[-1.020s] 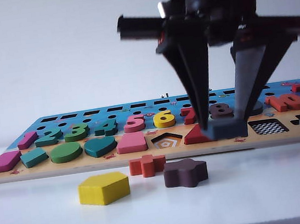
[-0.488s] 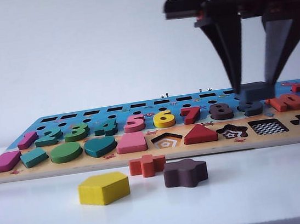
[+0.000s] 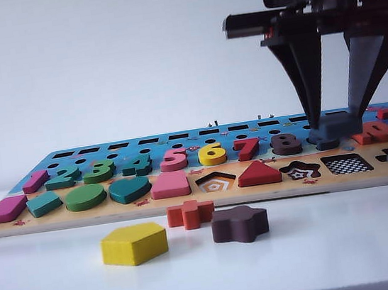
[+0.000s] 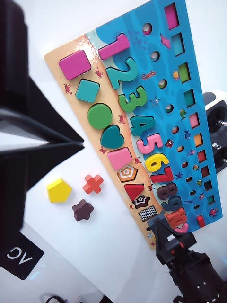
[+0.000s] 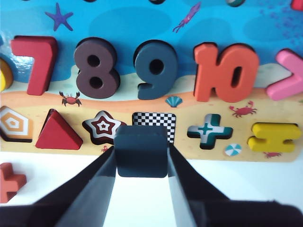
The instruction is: Insert the cube into the slot.
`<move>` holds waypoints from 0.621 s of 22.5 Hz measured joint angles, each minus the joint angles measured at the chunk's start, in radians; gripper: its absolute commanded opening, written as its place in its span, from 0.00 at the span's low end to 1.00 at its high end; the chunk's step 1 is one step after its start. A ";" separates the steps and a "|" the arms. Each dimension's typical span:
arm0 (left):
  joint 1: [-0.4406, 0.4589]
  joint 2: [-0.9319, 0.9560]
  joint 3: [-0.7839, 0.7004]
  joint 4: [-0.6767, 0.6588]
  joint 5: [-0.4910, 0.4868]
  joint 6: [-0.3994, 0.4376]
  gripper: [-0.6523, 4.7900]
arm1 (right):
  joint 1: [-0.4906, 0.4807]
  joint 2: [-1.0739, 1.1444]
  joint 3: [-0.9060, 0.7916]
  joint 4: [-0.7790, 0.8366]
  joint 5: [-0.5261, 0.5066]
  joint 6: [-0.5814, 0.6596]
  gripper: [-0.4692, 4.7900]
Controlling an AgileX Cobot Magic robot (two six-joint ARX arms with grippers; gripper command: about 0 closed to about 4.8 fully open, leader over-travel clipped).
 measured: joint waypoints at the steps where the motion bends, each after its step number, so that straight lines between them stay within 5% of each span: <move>1: 0.000 0.000 0.000 0.000 0.000 0.000 0.13 | -0.002 0.005 -0.005 0.004 0.000 -0.002 0.21; 14: 0.000 0.000 0.000 0.000 0.000 0.000 0.13 | -0.041 0.051 -0.009 0.027 0.025 -0.029 0.19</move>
